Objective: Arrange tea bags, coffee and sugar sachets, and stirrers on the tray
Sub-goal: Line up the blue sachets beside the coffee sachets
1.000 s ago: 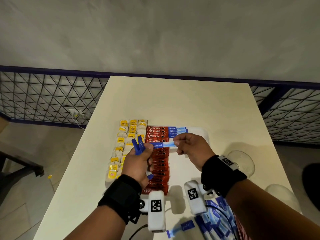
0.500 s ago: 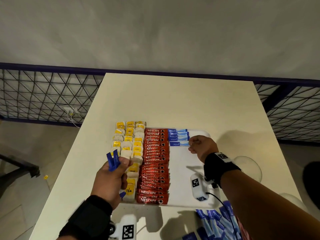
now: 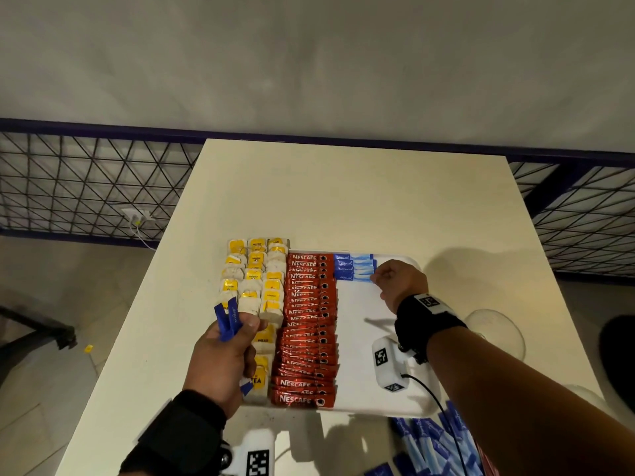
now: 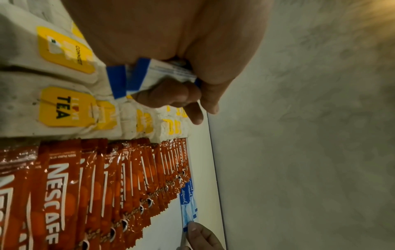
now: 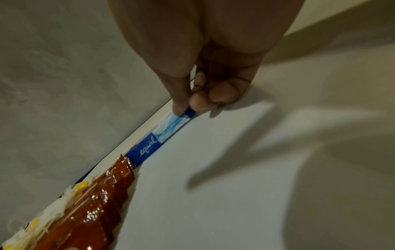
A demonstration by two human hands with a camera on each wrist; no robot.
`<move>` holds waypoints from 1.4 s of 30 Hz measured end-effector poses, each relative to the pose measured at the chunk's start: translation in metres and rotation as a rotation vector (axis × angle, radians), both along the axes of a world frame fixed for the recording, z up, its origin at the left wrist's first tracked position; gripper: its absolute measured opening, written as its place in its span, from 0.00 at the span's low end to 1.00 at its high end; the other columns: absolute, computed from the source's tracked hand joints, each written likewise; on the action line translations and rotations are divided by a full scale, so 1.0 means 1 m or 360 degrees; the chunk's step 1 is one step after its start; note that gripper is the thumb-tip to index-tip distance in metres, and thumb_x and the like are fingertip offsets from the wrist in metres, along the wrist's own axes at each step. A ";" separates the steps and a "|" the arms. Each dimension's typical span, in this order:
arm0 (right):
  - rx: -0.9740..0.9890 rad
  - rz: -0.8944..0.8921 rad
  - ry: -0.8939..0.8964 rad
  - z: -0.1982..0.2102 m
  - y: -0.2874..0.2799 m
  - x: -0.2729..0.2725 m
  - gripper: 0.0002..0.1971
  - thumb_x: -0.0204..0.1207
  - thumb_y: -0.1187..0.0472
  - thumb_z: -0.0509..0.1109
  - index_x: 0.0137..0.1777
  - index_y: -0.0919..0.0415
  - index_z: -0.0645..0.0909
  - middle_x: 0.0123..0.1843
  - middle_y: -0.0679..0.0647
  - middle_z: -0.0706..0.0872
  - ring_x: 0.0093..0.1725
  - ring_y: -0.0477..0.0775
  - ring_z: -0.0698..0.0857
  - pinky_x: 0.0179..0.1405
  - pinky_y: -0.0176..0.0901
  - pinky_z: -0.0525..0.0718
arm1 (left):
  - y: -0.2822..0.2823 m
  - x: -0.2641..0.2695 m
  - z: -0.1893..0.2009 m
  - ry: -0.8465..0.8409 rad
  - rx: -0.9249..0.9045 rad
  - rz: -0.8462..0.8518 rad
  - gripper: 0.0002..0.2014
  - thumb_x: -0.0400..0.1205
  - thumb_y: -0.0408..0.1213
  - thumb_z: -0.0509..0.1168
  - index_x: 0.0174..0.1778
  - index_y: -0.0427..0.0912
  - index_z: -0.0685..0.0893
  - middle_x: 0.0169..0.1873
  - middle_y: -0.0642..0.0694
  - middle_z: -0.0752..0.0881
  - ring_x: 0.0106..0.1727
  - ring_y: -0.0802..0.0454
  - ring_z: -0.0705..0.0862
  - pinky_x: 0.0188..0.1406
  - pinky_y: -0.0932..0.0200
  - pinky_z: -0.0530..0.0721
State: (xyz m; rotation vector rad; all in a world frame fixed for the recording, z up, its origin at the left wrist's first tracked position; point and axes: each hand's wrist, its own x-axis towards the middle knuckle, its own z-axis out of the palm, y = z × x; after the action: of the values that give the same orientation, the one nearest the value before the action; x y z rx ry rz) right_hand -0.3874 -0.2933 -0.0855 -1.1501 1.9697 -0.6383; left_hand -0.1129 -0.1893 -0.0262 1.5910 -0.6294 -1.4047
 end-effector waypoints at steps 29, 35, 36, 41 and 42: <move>-0.0098 0.0886 -0.0495 0.087 0.090 0.079 0.04 0.77 0.53 0.72 0.41 0.46 0.83 0.39 0.50 0.90 0.31 0.46 0.82 0.37 0.45 0.83 | -0.003 -0.055 0.039 0.0630 -0.0205 0.0040 0.11 0.89 0.36 0.53 0.50 0.39 0.80 0.41 0.44 0.91 0.41 0.47 0.91 0.38 0.53 0.91; -0.0160 0.0644 -0.0755 0.097 0.103 0.064 0.07 0.82 0.62 0.66 0.42 0.58 0.82 0.30 0.47 0.87 0.24 0.49 0.77 0.27 0.39 0.75 | 0.014 -0.057 0.041 0.0420 -0.0265 -0.0033 0.10 0.88 0.37 0.56 0.54 0.36 0.81 0.46 0.29 0.86 0.47 0.35 0.87 0.52 0.42 0.86; -0.0175 0.0662 -0.0716 0.100 0.104 0.060 0.08 0.82 0.62 0.66 0.42 0.57 0.82 0.30 0.48 0.87 0.24 0.48 0.77 0.27 0.38 0.75 | 0.015 -0.055 0.041 0.0340 -0.0268 0.0001 0.11 0.89 0.38 0.56 0.53 0.37 0.81 0.44 0.30 0.87 0.43 0.36 0.87 0.49 0.43 0.85; -0.0209 0.0867 -0.0370 0.109 0.105 0.045 0.10 0.82 0.60 0.64 0.40 0.49 0.80 0.33 0.45 0.86 0.26 0.44 0.78 0.30 0.32 0.76 | 0.017 -0.042 0.053 0.0112 -0.0275 -0.0089 0.14 0.83 0.49 0.63 0.42 0.41 0.75 0.23 0.52 0.66 0.23 0.55 0.64 0.25 0.57 0.69; -0.0217 0.0892 -0.0322 0.111 0.105 0.043 0.10 0.82 0.59 0.64 0.39 0.47 0.79 0.33 0.45 0.86 0.27 0.43 0.79 0.31 0.32 0.76 | 0.019 -0.040 0.056 0.0115 -0.0284 -0.0161 0.16 0.79 0.51 0.65 0.42 0.40 0.76 0.22 0.53 0.66 0.23 0.55 0.63 0.25 0.57 0.69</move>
State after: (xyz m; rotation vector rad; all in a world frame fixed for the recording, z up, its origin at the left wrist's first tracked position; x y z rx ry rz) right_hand -0.3443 -0.1880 0.0252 -1.5697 1.3599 -0.5638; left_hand -0.1532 -0.1708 0.0296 1.3785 -0.7787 -1.4312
